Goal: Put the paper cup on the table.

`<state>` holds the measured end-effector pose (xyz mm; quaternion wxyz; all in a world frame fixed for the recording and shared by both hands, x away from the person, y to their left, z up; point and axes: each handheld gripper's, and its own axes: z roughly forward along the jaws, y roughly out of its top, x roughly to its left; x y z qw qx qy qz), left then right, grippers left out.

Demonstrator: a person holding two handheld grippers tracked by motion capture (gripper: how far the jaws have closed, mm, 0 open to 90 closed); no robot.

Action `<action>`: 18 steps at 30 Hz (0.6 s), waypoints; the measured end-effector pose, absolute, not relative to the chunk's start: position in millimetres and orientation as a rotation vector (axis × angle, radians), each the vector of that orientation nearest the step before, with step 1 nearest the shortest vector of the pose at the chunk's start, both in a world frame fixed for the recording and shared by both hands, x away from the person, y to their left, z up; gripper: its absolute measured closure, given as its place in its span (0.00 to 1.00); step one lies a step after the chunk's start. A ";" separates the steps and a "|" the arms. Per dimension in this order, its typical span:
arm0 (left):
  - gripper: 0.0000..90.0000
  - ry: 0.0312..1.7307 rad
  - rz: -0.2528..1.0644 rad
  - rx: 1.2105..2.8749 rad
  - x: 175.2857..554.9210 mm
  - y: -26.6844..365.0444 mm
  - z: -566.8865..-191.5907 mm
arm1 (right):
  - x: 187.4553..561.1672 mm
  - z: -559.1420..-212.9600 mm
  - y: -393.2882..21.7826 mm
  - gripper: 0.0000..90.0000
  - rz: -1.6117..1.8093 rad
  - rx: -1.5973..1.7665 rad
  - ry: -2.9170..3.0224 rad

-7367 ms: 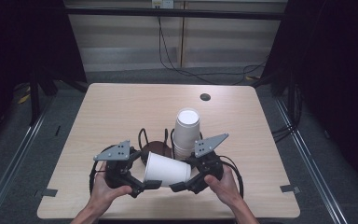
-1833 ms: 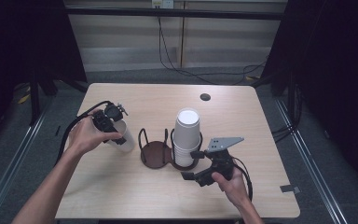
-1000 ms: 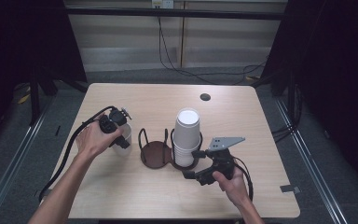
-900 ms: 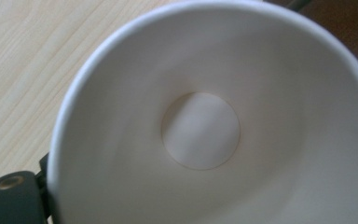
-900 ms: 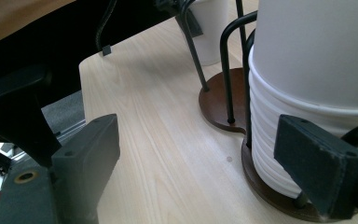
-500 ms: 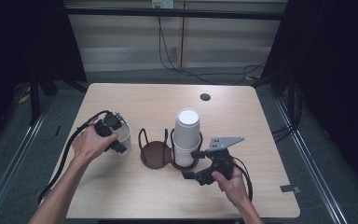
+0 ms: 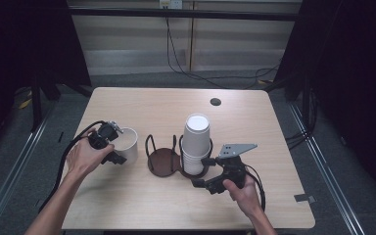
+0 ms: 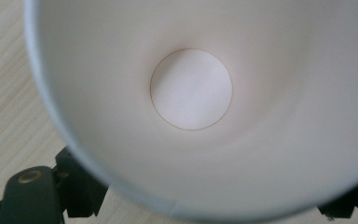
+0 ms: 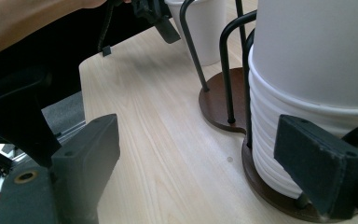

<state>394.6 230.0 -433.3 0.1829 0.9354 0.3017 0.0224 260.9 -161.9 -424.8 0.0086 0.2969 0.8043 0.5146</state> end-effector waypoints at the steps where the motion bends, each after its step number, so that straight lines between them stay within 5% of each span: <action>1: 0.17 0.853 0.063 2.631 393.3 231.7 -433.7 | 260.9 -424.7 -162.1 0.16 1.608 0.927 2.513; 18: 0.22 0.830 0.111 2.453 359.3 255.7 -422.5 | 261.6 -425.2 -164.8 0.16 1.607 0.945 2.501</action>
